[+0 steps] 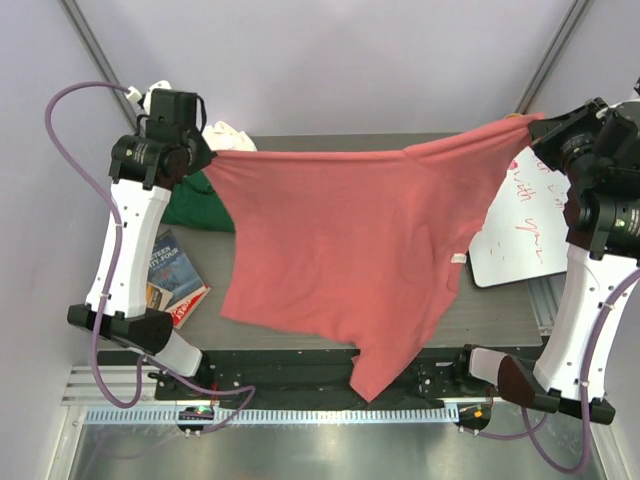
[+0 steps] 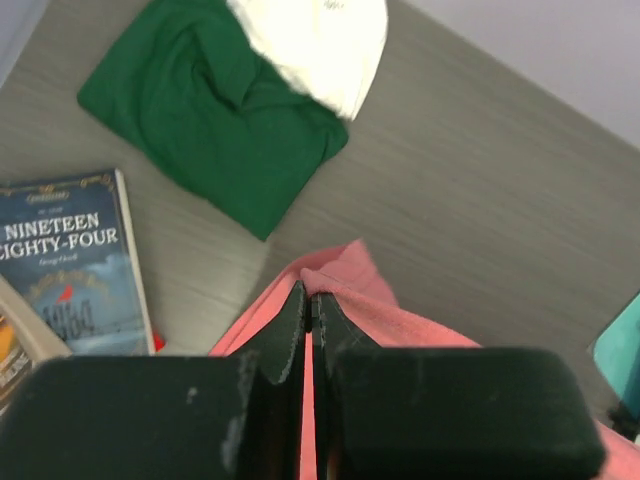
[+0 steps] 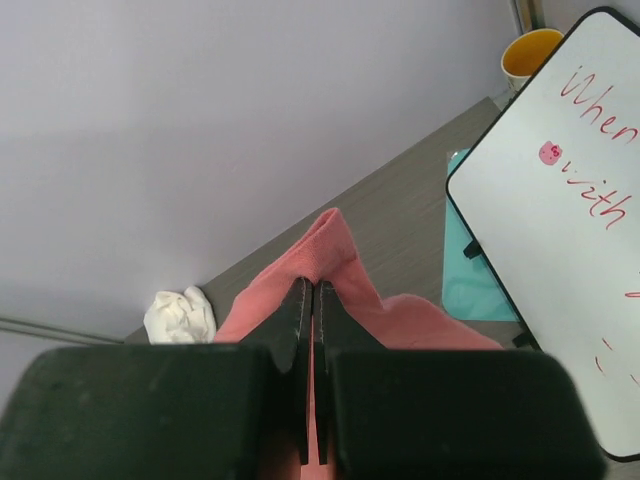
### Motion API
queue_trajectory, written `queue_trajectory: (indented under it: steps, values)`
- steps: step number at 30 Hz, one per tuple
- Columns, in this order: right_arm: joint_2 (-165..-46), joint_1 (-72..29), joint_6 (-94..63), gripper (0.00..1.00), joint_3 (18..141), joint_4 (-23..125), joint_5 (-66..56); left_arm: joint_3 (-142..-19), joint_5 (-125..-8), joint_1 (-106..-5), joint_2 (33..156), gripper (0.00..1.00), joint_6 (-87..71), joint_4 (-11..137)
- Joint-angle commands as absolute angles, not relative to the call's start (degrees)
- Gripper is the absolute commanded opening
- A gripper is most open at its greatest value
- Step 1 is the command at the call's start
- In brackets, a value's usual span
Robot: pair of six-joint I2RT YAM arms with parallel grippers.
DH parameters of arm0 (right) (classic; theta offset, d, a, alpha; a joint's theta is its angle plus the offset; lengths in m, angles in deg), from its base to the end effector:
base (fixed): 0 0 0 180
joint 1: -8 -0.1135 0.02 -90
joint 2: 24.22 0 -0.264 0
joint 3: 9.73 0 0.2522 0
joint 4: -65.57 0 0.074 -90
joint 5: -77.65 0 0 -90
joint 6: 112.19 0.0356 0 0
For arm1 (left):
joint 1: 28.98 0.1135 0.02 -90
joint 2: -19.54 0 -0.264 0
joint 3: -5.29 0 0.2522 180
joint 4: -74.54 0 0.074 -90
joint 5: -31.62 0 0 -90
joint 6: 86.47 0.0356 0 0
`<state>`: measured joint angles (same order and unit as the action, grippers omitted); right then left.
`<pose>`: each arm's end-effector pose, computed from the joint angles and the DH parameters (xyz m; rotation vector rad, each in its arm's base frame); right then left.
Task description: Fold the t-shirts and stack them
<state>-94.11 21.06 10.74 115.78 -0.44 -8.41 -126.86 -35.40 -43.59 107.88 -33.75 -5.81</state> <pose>0.1753 -0.0381 0.5498 0.6416 1.6411 0.3129 0.2746 -0.0572 0.4884 -0.6356 2.0560 -0.0804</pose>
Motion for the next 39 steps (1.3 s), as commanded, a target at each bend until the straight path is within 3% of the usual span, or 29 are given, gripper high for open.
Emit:
queue_trajectory:
  steps: [1, 9, 15, 27, 34, 39]
  values:
    - [-91.01, 21.27, 8.74, 0.01, 115.05, 3.82, -11.15, -127.22, -35.44, -40.41, 106.9, 0.0, -34.53, -12.95]
    - [-91.55, 21.36, 9.89, 0.01, 103.36, 4.78, -7.87, -116.14, -35.88, -38.12, 107.6, 0.0, -32.94, -11.02]
    - [-90.23, 21.27, 9.53, 0.01, 104.93, 4.08, -9.71, -112.01, -38.95, -38.12, 101.11, 0.0, -33.29, -2.96]
    - [-82.15, 21.36, 15.77, 0.01, 109.68, 8.13, -5.32, -128.35, -41.69, -38.03, 94.35, 0.0, -30.83, -2.59]
    - [-79.33, 21.27, 13.94, 0.01, 116.17, 5.23, -14.26, -133.8, -35.81, -38.03, 89.07, 0.0, -33.65, -3.38]
    - [-79.33, 21.27, 10.6, 0.01, 124.17, 3.64, -20.51, -130.38, -28.69, -38.12, 80.82, 0.0, -36.46, 3.18]
